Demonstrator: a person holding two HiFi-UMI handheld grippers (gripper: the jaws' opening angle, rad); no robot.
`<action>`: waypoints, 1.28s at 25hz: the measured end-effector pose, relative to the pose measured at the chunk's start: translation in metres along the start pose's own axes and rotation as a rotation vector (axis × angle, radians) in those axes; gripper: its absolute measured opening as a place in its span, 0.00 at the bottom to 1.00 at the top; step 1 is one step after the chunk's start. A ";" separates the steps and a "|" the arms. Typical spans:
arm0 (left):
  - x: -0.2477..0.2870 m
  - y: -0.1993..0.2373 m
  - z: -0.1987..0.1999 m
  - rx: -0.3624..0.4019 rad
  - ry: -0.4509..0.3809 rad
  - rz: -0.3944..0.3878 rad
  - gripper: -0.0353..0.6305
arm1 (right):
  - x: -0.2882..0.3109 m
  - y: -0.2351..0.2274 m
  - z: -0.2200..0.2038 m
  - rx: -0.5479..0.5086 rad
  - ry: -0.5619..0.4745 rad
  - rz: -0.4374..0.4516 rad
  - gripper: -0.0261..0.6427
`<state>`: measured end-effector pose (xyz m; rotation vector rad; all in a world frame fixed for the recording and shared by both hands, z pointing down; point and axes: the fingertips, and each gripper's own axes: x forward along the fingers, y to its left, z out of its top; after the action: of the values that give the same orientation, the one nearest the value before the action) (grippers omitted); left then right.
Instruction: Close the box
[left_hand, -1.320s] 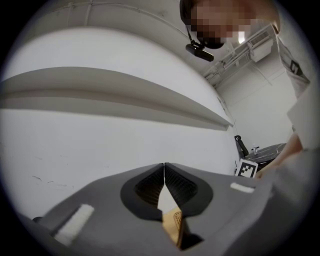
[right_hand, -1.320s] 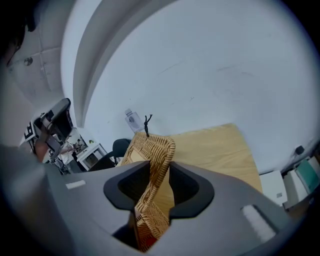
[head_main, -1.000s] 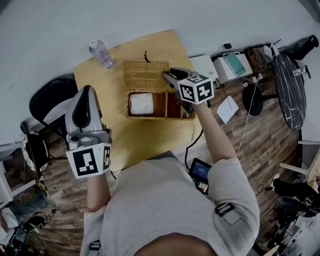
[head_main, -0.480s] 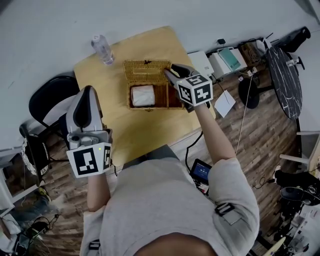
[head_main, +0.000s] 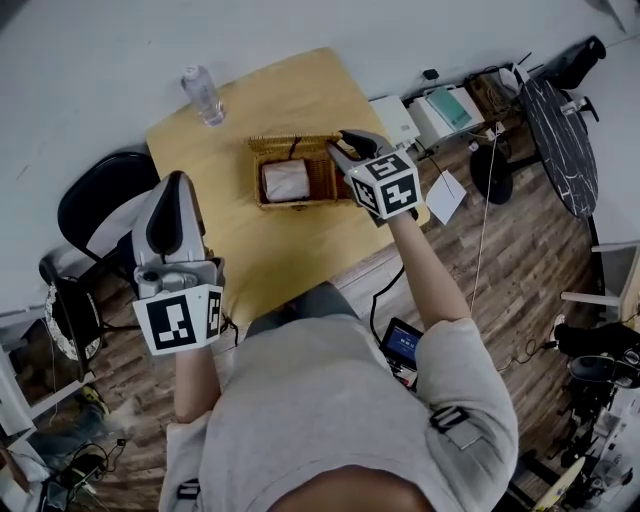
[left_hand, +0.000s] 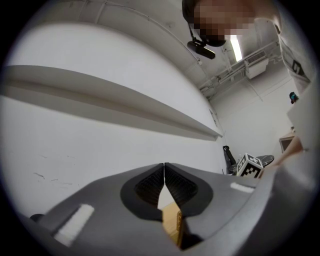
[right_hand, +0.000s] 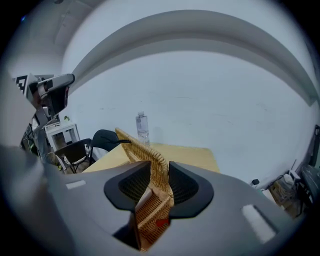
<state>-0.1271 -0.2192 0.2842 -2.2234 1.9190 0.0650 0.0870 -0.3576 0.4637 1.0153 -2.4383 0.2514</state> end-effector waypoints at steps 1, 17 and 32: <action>-0.002 0.000 0.000 -0.002 -0.001 -0.003 0.14 | -0.002 0.003 -0.001 -0.006 0.001 -0.004 0.21; -0.040 -0.002 0.001 -0.028 -0.006 -0.038 0.14 | -0.026 0.039 -0.047 -0.161 0.092 -0.093 0.22; -0.061 0.000 -0.006 -0.030 0.015 -0.039 0.14 | -0.023 0.055 -0.092 -0.230 0.158 -0.110 0.22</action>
<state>-0.1367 -0.1611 0.3002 -2.2867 1.8934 0.0719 0.0960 -0.2729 0.5329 0.9842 -2.2020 0.0124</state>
